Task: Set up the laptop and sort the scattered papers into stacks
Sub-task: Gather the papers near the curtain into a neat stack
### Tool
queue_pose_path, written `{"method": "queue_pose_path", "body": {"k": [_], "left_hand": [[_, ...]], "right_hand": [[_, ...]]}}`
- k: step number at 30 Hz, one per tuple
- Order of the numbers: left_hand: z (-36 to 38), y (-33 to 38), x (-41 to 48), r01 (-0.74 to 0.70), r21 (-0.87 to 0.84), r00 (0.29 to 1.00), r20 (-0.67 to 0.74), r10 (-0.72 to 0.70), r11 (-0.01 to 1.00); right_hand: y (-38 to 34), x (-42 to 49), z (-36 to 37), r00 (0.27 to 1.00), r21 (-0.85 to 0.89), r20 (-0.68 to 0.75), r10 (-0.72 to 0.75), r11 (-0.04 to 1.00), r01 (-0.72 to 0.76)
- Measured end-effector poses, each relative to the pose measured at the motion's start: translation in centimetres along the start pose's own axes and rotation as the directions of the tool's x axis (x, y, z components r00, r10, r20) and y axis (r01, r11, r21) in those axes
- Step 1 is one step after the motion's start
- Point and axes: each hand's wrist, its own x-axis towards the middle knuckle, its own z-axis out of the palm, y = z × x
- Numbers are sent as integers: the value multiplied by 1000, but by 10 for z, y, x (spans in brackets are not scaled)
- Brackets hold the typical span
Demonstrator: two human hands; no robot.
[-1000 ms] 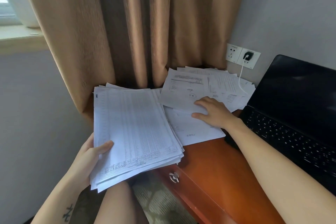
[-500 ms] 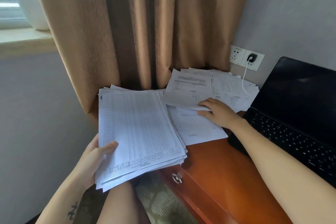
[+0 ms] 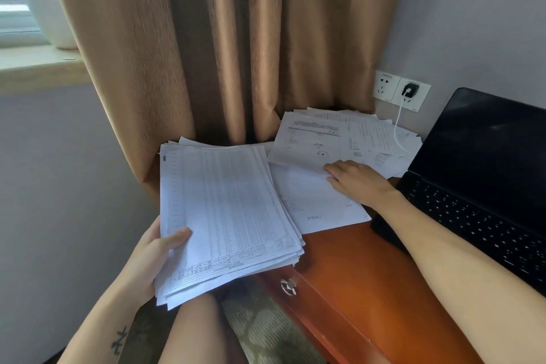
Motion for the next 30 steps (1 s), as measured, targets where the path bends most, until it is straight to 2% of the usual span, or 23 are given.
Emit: {"method": "queue_pose_path", "body": {"k": [4,6,9,11,14,15,17,20,23,28,30], "left_hand": [[0,1,0,-7,3,1000,-1,7,1000],[0,1,0,-3,1,1000,-2,3,1000],[0,2,-1,0,-6,1000,8,0,1000],[1,3,-2,4,-5,1000,13,-4,1000],[2,4,-4,9,-10,1000,29,-8,1000],[2,5,-5,9,-9,1000,30,-9,1000],[3,6,-6,5,-22,1000,26,-4,1000],[6,7,-9,5,-99,1000,13,-3,995],[5,8,-10,62,-186,998,-9,-65,980],[6,12,-12,31,-221,1000,10,-29,975],[7,14,-14,19,-154,999,49,-11,988]], "right_hand": [[0,2,0,999,-54,-7,38,998,-38],[-6,0,-3,993,3,-36,114,994,-114],[-24,-6,-14,953,261,-177,245,946,-195],[-43,-14,-25,925,432,-249,288,887,-160],[-79,-30,-39,909,652,-249,333,752,-97],[-93,-36,-44,912,678,-256,322,732,-68],[-117,-48,-53,923,650,-304,236,759,19],[-147,-64,-62,926,517,-376,-16,826,224],[-159,-72,-59,911,370,-346,-224,860,352],[-163,-81,-58,901,346,-302,-311,845,407],[-168,-87,-60,928,397,-240,-285,844,361]]}}
